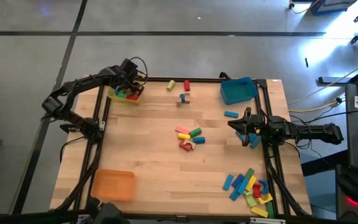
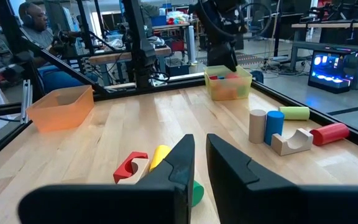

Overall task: Sort blocks by size
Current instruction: Put the brown arch block into the yellow bin

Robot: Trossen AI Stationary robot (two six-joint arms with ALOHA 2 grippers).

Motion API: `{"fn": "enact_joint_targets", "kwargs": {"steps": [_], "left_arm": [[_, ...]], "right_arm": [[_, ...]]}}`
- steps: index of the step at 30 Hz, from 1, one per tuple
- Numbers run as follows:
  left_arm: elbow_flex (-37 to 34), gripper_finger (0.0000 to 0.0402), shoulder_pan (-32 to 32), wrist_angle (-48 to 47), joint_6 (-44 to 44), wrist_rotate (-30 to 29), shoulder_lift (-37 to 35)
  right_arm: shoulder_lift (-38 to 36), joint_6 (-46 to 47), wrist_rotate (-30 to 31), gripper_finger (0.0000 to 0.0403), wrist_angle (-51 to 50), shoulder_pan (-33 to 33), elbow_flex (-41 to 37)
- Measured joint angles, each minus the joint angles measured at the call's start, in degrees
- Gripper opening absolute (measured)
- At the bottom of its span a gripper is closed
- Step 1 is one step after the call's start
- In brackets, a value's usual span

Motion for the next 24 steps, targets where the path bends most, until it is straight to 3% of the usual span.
{"fn": "enact_joint_targets", "kwargs": {"steps": [10,16,24], "left_arm": [[7.1,0.0204,-11.7,0.6,-0.4,2.5,-1.9],[7.9,0.0204,-20.0,5.6,-0.4,2.6,-1.9],[9.9,0.0204,-26.7,11.2,1.7,2.5,1.4]], "right_arm": [[0.0,0.0,0.0,0.0046,0.0,0.0,0.0],[0.0,0.0,0.0,0.0046,0.0,0.0,0.0],[0.0,0.0,0.0,0.0046,0.0,0.0,0.0]]}}
